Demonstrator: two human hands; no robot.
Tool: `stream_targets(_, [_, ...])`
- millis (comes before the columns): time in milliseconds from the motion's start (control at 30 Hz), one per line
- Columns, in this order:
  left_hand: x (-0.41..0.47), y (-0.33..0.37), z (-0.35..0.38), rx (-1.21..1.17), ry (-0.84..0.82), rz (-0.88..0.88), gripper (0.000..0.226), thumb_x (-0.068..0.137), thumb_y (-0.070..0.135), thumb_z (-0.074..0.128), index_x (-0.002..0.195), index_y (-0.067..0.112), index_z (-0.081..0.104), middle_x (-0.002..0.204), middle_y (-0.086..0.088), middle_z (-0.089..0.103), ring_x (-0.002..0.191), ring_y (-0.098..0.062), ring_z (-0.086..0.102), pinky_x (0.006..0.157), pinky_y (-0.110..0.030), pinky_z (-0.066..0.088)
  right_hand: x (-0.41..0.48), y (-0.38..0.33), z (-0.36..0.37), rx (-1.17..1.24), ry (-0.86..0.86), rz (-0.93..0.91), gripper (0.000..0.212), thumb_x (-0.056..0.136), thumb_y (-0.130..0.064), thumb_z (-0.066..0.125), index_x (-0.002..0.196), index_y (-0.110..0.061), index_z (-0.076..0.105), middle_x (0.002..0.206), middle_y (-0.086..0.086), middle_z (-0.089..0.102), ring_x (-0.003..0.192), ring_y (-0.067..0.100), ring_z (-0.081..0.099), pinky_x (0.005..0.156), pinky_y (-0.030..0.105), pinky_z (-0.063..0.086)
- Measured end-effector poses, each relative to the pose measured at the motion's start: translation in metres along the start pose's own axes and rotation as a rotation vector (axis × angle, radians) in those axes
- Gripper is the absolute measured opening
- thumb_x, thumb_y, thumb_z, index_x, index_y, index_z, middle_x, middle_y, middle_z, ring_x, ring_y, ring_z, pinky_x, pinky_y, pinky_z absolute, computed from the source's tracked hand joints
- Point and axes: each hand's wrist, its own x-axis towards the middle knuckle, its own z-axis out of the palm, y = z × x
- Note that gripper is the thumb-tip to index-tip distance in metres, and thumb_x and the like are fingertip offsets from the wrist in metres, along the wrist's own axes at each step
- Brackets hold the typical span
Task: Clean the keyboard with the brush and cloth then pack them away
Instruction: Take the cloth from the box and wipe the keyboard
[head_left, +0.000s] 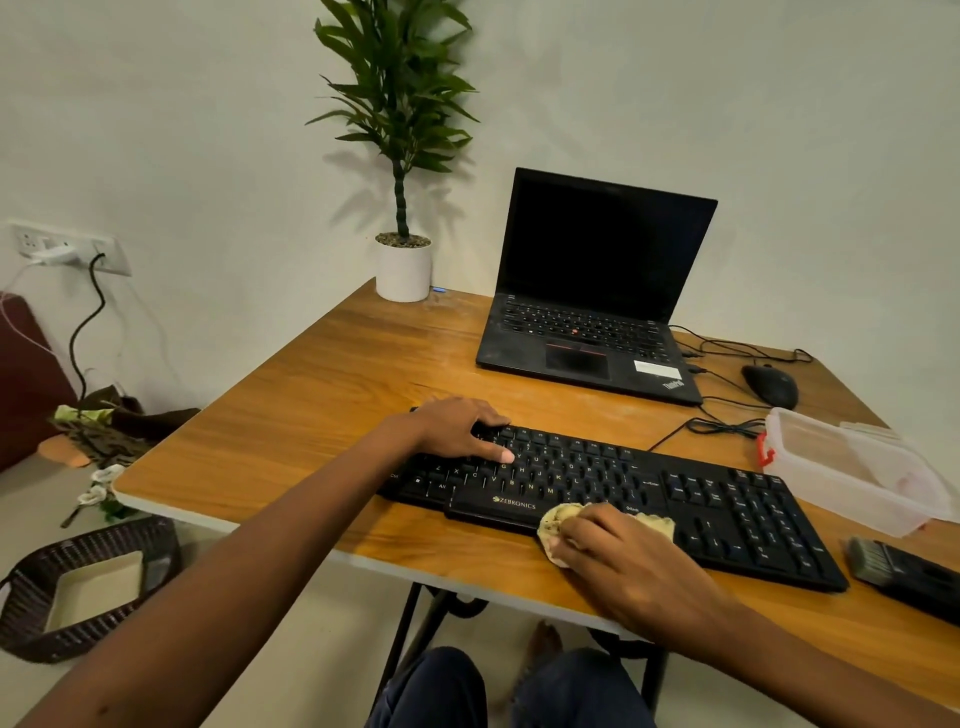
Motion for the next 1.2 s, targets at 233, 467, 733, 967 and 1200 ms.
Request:
stream_targets(233, [-0.001,0.007,-0.005,-0.024,0.007,0.017,0.066,0.087,0.049,0.056,0.142,0.018,0.038,0.15,-0.001,0.036,0.137,-0.018,0.031,0.114,-0.04,0.021,0.073,-0.032,0.031,0.059,0.124,-0.063,0.015,0.091,-0.015,0.051,0.091,-0.012,0.066,0.085,0.001,0.062,0.071,0.015,0.057,0.056,0.025,0.05])
stream_targets(467, [-0.001,-0.001,-0.001,-0.033,0.007,0.006,0.068,0.086,0.054,0.055,0.142,0.02,0.039,0.149,0.0,0.037,0.136,-0.018,0.032,0.113,-0.05,0.023,0.052,-0.029,0.018,-0.029,0.111,-0.085,0.022,0.09,-0.018,0.05,0.108,-0.012,0.063,0.099,0.0,0.06,0.086,0.014,0.049,0.065,0.027,0.045])
stream_targets(733, [0.002,-0.002,0.001,-0.024,0.018,-0.008,0.069,0.085,0.058,0.054,0.142,0.023,0.038,0.15,0.004,0.035,0.138,-0.018,0.029,0.111,-0.057,0.02,0.033,-0.02,0.007,0.0,0.103,-0.002,0.025,0.091,-0.021,0.041,0.096,-0.014,0.064,0.092,-0.004,0.059,0.082,0.01,0.046,0.064,0.022,0.047])
stream_targets(967, [-0.03,0.011,-0.02,-0.365,0.138,-0.024,0.048,0.097,0.036,0.045,0.139,0.013,0.043,0.143,-0.003,0.044,0.129,-0.013,0.041,0.101,-0.026,0.032,0.112,-0.049,0.017,0.188,0.109,-0.011,0.014,0.086,-0.013,0.057,0.095,-0.01,0.068,0.094,0.002,0.059,0.084,0.016,0.048,0.064,0.027,0.046])
stream_targets(1200, [-0.128,0.094,0.03,-1.29,1.306,-0.405,0.016,0.095,0.021,0.047,0.094,0.028,0.062,0.097,0.007,0.066,0.088,-0.007,0.063,0.07,-0.017,0.052,0.085,-0.033,-0.033,1.411,0.498,0.786,0.016,0.087,-0.003,0.058,0.095,-0.015,0.065,0.091,-0.004,0.066,0.076,-0.004,0.062,0.063,0.014,0.05])
